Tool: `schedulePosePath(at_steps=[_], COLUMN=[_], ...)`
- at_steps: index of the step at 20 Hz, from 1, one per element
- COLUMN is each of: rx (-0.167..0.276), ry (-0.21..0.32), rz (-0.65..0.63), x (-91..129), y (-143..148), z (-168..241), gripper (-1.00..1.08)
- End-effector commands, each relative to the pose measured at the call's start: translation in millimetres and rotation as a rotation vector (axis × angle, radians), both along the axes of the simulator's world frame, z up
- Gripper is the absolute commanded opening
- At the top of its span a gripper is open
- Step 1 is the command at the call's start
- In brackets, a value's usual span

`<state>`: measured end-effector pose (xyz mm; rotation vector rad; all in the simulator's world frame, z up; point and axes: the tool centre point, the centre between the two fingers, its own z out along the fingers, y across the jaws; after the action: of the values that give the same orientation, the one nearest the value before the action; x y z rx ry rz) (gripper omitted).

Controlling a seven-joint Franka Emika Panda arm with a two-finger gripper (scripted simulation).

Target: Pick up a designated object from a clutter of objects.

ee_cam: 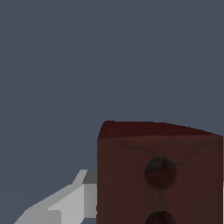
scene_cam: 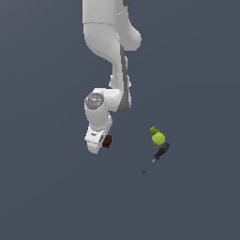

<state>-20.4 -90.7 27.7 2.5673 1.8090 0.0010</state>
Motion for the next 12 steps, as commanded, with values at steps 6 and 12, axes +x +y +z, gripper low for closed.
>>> schedulePosePath(at_steps=[6,12], rx=[0.0,0.0], ry=[0.0,0.0], rz=[0.0,0.0], x=[0,-3], y=[0,-3], z=[0,11], gripper=[-1.0,-1.0])
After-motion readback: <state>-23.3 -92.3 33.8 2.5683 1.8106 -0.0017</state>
